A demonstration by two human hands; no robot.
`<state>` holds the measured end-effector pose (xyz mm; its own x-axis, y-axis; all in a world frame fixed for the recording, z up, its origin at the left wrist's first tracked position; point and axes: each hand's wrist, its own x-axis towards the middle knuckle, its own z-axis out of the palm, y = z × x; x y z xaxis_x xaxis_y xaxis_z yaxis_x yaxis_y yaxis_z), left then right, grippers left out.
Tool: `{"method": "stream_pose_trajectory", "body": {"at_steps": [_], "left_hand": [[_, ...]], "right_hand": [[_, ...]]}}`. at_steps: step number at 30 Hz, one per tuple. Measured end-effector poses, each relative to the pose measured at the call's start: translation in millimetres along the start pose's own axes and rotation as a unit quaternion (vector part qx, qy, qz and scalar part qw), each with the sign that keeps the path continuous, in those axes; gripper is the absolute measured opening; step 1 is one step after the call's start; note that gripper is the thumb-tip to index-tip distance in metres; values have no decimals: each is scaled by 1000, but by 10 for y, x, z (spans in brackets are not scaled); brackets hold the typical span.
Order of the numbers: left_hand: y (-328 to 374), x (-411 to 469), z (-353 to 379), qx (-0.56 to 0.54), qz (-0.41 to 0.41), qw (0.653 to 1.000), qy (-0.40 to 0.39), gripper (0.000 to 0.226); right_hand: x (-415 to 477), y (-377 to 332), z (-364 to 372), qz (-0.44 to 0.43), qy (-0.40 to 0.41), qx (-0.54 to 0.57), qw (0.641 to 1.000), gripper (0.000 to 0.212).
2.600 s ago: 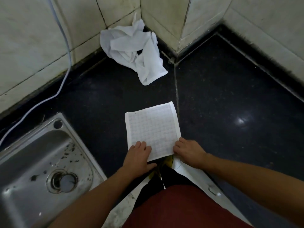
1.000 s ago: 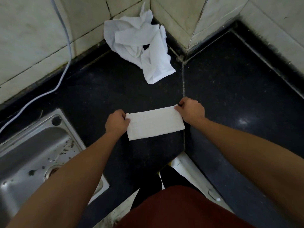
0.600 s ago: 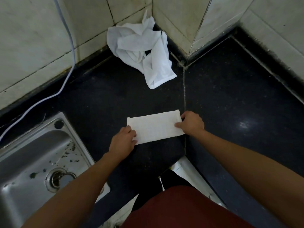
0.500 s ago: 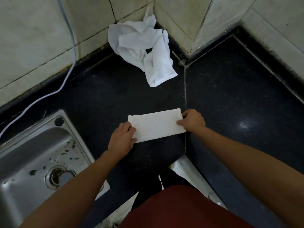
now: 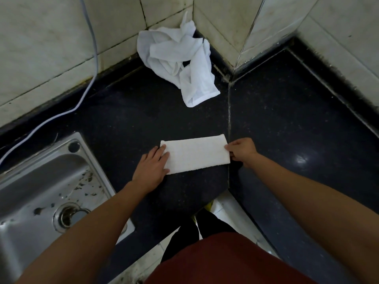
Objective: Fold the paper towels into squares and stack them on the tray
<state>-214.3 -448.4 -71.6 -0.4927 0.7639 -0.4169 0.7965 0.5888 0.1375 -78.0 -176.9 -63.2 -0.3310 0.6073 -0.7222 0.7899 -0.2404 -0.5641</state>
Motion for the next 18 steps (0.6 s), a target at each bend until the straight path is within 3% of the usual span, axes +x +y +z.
{"method": "stream_pose_trajectory", "body": {"at_steps": [8,12,14,18], "left_hand": [[-15,-207,-120,-40,-49,997,39,55],[-126,-385,-139,-42,-91,994,44,49],[-132,-432,-128,-39,-94,994,44,45],[-5,-407,-119,-38,-42,997,46,42]], "right_hand": [[-70,51,25,-97,21,-91,991,13],[-122,-44,45,-83,68,-194,975,50],[-156,-61,62,-81,82,-237,965,57],[-168,-69,102,-54,64,-278,957,30]]}}
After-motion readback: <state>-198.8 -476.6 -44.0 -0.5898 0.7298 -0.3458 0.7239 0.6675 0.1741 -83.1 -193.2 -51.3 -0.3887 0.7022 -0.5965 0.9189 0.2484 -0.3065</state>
